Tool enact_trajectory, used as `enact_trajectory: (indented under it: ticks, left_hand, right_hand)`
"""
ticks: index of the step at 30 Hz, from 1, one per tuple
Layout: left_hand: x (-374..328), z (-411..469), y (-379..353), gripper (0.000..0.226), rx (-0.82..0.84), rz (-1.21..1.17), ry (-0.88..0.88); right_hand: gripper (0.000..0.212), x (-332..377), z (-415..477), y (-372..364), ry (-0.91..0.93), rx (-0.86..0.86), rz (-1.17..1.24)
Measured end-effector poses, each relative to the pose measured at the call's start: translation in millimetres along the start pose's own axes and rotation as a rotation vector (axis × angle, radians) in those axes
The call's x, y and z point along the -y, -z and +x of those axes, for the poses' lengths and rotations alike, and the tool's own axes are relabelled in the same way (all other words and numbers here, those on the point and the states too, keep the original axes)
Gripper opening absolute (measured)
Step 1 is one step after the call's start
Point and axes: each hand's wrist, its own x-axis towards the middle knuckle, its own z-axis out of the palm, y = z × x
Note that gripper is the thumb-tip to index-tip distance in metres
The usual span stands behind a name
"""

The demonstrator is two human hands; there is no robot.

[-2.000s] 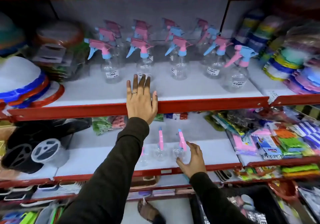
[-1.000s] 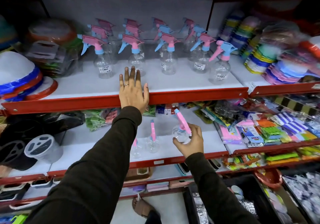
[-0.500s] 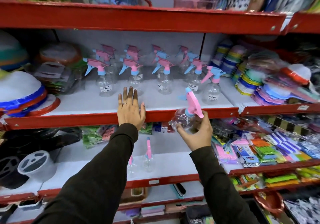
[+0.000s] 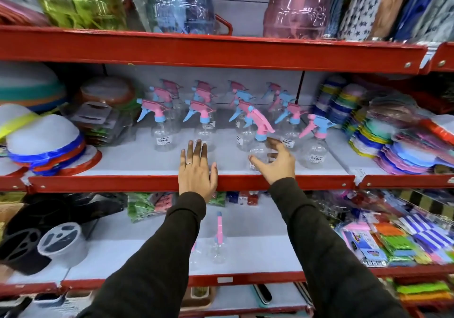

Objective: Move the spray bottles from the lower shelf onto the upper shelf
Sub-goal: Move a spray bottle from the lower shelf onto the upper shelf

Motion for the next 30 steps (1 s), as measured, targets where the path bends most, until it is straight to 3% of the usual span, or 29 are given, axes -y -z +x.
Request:
enact_trajectory:
  ticks: [11, 15, 25, 30]
  left_hand:
    - [-1, 0, 0, 0.067, -0.018, 0.019, -0.002]
    - [-1, 0, 1, 0.068, -0.011, 0.015, 0.008]
    - [-1, -2, 2, 0.067, -0.014, -0.01, 0.012]
    - [-1, -2, 3, 0.067, -0.004, -0.007, 0.016]
  right_hand:
    - [0.069, -10, 7, -16, -0.038, 0.092, -0.041]
    - [0.083, -9, 6, -16, -0.029, 0.047, -0.13]
    - [0.065, -10, 8, -17, -0.029, 0.054, -0.075]
    - [0.077, -8, 5, -19, -0.05, 0.053, -0.087]
